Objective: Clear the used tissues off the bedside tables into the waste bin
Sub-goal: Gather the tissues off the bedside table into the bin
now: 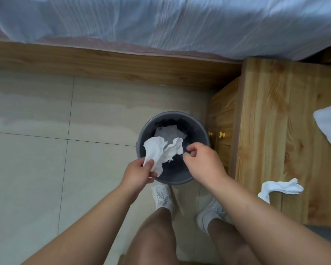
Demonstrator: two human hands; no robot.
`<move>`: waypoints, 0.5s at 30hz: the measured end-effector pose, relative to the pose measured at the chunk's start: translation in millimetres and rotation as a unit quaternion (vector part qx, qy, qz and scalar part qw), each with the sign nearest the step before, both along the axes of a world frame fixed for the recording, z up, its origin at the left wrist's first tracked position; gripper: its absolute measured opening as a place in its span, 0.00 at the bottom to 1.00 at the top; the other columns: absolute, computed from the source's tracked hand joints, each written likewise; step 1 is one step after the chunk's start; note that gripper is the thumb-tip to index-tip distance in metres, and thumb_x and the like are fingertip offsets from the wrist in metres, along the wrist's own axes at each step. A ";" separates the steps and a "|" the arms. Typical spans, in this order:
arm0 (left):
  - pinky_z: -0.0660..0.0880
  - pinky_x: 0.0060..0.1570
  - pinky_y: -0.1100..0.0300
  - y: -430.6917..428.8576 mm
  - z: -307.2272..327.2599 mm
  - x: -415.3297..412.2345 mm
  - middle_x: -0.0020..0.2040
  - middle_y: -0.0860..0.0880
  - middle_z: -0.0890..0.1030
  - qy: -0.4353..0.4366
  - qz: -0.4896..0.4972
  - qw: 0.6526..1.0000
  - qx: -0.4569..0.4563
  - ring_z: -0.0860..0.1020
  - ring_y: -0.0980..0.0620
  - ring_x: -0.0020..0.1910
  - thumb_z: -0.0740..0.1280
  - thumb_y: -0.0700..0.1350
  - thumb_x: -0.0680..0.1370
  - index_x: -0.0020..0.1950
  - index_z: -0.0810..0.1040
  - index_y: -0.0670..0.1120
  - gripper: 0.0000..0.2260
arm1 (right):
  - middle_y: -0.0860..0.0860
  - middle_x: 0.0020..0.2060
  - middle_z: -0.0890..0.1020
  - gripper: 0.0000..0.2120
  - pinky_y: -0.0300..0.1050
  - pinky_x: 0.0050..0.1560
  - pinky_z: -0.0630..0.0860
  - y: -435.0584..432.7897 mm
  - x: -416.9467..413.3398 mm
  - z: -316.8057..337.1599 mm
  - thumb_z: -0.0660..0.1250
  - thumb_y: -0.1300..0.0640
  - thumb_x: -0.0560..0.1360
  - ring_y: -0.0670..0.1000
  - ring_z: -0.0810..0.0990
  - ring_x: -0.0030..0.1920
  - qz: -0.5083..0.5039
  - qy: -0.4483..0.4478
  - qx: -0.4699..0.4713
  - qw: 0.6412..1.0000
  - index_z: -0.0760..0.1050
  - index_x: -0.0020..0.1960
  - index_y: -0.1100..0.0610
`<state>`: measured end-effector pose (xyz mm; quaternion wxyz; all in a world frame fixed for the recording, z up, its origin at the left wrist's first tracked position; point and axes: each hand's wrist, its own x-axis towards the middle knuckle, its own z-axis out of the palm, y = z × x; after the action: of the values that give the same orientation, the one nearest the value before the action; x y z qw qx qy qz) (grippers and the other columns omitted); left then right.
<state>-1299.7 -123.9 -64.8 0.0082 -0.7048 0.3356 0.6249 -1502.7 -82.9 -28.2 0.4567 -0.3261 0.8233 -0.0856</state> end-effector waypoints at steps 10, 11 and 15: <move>0.86 0.47 0.54 4.3 20.3 -45.3 0.59 0.45 0.86 -0.008 -0.109 0.994 -0.027 0.87 0.48 0.50 0.68 0.45 0.84 0.75 0.76 0.46 0.19 | 0.39 0.41 0.82 0.05 0.37 0.37 0.70 41.0 -44.5 37.7 0.67 0.44 0.77 0.39 0.79 0.42 -0.046 -0.015 -0.008 0.999 0.78 0.51 0.43; 0.85 0.54 0.49 7.0 25.6 -57.5 0.60 0.47 0.86 -0.015 -0.137 0.989 -0.061 0.87 0.49 0.52 0.69 0.46 0.84 0.72 0.79 0.48 0.16 | 0.38 0.40 0.82 0.04 0.38 0.37 0.70 46.8 -56.5 46.2 0.67 0.45 0.77 0.38 0.79 0.41 -0.056 -0.012 -0.017 0.998 0.78 0.50 0.43; 0.82 0.54 0.54 29.3 57.8 -122.0 0.54 0.64 0.84 0.016 -0.264 0.943 -0.202 0.81 0.67 0.49 0.71 0.54 0.81 0.61 0.82 0.61 0.08 | 0.39 0.40 0.82 0.04 0.41 0.37 0.71 72.0 -118.8 80.5 0.67 0.47 0.77 0.40 0.78 0.36 -0.112 0.042 -0.069 0.990 0.79 0.48 0.45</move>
<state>-1421.8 -94.6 -6.9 0.0250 -0.5677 0.6292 0.5303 -1621.5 -11.0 52.4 0.3854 -0.2664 0.8651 -0.1791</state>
